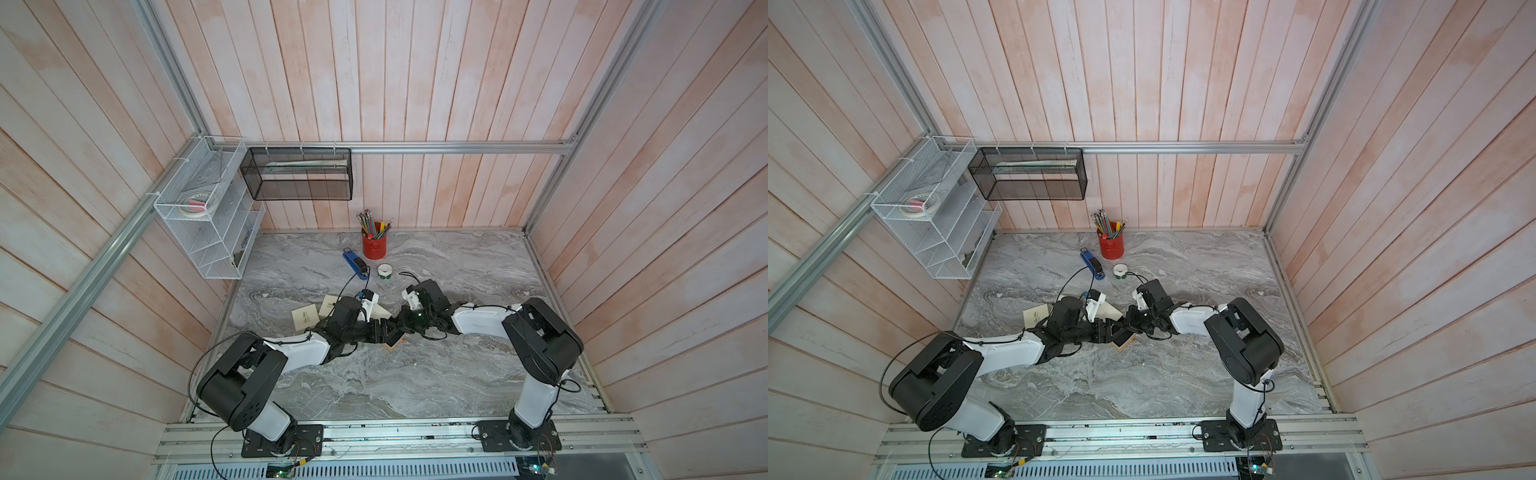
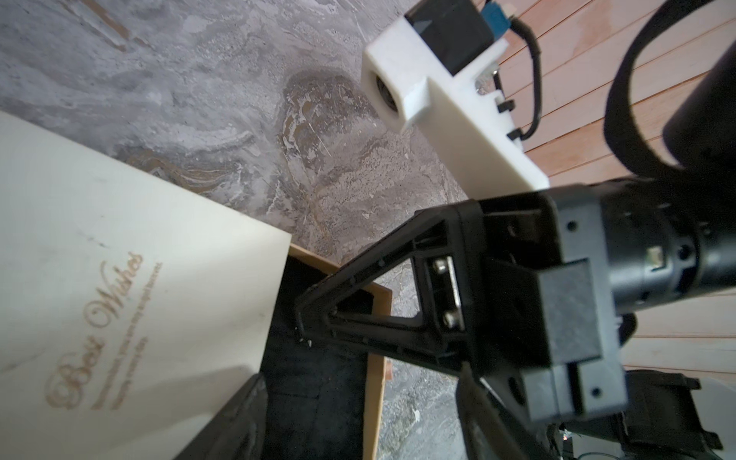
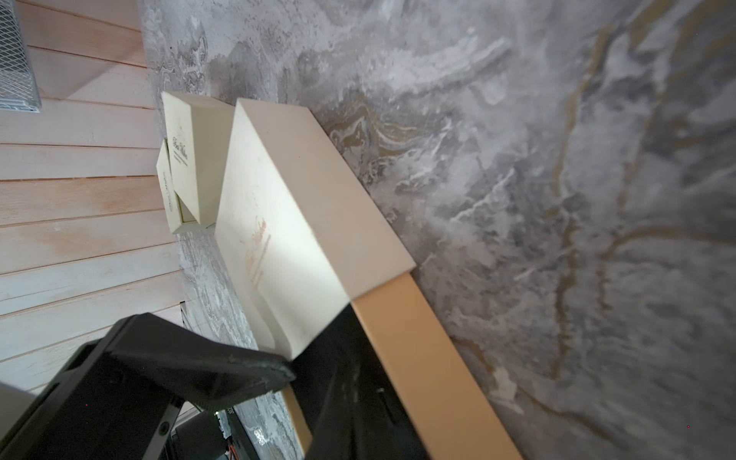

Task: Place the earrings into the drawer-style jewelry box
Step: Insert the earring into the inner lining.

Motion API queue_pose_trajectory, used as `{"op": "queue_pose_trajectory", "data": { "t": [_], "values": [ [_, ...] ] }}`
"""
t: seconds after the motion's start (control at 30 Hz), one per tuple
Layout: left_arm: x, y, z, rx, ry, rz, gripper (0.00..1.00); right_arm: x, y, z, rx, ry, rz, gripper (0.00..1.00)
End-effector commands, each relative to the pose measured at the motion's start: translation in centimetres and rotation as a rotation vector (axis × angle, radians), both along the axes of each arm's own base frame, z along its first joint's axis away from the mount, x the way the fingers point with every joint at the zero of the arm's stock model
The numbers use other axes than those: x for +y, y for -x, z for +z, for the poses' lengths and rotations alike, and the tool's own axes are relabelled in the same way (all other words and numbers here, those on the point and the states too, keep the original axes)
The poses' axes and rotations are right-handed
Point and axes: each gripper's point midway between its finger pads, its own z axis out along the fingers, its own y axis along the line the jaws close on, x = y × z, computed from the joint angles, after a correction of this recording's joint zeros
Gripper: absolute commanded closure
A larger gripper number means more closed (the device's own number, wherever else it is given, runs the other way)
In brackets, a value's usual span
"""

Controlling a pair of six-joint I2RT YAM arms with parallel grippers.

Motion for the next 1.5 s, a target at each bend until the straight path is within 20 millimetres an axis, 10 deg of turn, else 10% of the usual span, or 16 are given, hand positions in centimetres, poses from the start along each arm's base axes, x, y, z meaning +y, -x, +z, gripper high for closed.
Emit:
{"op": "queue_pose_trajectory", "data": {
  "t": [0.0, 0.83, 1.47],
  "values": [
    [0.2, -0.1, -0.7, 0.003, -0.032, 0.000, 0.24, 0.4, -0.2, -0.2, 0.006, 0.011, -0.002, 1.00],
    [0.6, 0.2, -1.3, 0.013, -0.047, 0.007, 0.24, -1.0, -0.7, -0.9, -0.043, 0.177, -0.020, 1.00],
    [0.5, -0.6, 1.8, -0.060, 0.004, 0.033, 0.24, -0.4, -1.2, 2.1, -0.120, 0.124, -0.023, 0.77]
  ]
}}
